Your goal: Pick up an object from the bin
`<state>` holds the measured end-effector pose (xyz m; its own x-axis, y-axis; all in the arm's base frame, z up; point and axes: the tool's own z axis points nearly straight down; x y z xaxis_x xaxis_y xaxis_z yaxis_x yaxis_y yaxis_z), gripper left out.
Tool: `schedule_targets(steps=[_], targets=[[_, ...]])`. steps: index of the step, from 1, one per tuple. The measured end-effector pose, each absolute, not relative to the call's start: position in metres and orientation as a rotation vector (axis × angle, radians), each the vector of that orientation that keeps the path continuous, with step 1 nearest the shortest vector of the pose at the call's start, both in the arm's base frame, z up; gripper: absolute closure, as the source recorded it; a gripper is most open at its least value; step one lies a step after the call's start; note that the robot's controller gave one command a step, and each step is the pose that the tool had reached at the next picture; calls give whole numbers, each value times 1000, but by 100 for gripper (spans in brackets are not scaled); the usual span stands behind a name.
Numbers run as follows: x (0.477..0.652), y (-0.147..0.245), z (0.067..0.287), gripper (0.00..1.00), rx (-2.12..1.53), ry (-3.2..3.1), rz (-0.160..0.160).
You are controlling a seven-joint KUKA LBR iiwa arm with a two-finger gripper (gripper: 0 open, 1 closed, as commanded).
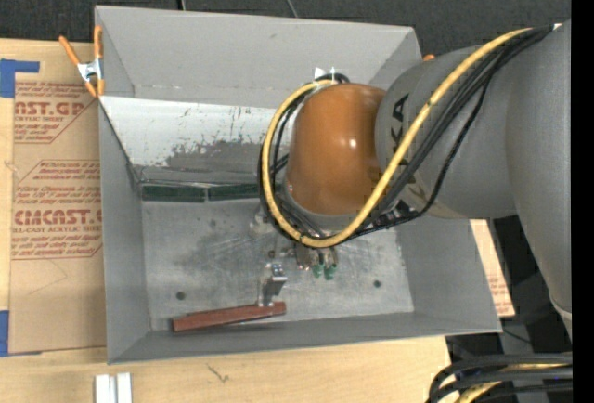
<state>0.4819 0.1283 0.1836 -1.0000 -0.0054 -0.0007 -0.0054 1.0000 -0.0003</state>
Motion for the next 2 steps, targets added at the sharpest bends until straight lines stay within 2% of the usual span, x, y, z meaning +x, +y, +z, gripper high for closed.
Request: schedule_targets(steps=[1, 2], targets=[[481, 100, 96, 100, -1, 3136, 3], [492, 100, 102, 0, 7, 3094, 10]])
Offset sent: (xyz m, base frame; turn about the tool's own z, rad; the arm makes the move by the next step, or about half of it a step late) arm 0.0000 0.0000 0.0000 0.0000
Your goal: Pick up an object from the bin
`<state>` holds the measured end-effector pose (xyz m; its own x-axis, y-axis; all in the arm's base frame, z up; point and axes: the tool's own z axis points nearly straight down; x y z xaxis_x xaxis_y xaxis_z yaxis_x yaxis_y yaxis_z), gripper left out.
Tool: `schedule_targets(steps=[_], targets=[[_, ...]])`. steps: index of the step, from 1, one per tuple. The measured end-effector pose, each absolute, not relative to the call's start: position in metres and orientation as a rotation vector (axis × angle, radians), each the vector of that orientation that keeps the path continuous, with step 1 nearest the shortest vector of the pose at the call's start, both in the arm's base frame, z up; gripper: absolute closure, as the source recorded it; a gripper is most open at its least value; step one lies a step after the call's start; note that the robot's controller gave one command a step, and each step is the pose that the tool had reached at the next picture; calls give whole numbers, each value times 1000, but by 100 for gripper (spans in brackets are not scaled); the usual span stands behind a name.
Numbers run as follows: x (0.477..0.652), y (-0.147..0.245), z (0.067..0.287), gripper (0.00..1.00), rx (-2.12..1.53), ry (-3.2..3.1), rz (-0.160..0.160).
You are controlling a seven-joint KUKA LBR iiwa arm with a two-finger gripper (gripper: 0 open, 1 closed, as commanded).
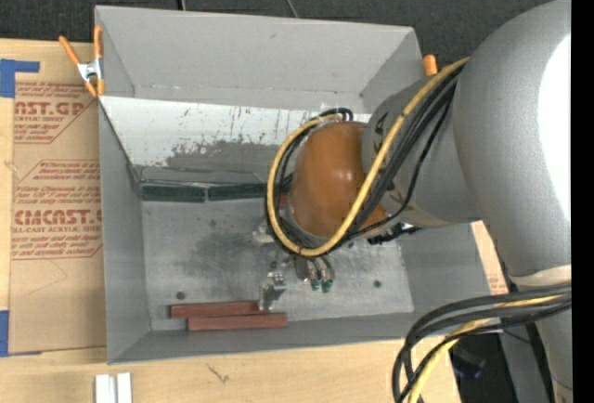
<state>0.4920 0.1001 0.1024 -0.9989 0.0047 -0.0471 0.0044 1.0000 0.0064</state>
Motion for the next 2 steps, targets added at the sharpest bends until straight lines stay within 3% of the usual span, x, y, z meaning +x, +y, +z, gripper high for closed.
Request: schedule_targets(steps=[1, 2], targets=[[490, 100, 102, 0, 6, 3100, 9], [489, 115, 86, 0, 61, 3116, 0]])
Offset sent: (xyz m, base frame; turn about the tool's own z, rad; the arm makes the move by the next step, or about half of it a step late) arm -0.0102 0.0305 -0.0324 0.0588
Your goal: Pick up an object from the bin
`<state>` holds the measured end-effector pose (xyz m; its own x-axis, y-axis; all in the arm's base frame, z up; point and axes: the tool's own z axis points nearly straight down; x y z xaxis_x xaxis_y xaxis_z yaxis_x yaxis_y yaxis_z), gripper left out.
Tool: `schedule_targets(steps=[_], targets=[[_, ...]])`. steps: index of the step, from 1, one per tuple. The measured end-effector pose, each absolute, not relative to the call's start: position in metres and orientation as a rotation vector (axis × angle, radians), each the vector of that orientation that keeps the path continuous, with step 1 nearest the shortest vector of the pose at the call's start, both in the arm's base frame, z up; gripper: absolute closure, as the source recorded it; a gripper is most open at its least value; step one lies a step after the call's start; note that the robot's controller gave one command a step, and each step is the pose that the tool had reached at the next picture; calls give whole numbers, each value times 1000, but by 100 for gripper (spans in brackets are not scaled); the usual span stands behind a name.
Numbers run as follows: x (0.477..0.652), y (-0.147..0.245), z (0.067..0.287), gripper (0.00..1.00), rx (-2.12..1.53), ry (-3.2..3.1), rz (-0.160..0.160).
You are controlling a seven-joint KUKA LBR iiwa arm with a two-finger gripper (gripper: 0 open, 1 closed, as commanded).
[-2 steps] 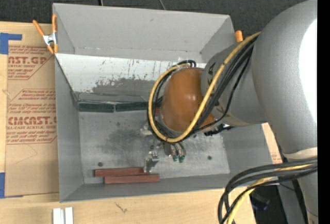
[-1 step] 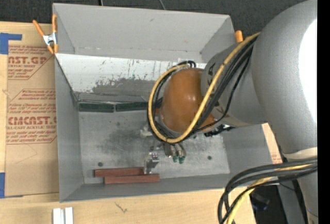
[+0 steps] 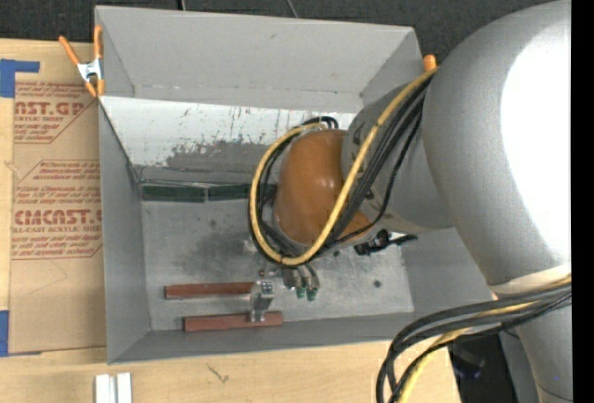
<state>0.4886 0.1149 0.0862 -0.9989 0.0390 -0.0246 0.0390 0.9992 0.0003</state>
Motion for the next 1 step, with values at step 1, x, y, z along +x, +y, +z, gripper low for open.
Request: schedule_targets(steps=[1], targets=[[494, 122, 76, 100, 480, 3095, 11]])
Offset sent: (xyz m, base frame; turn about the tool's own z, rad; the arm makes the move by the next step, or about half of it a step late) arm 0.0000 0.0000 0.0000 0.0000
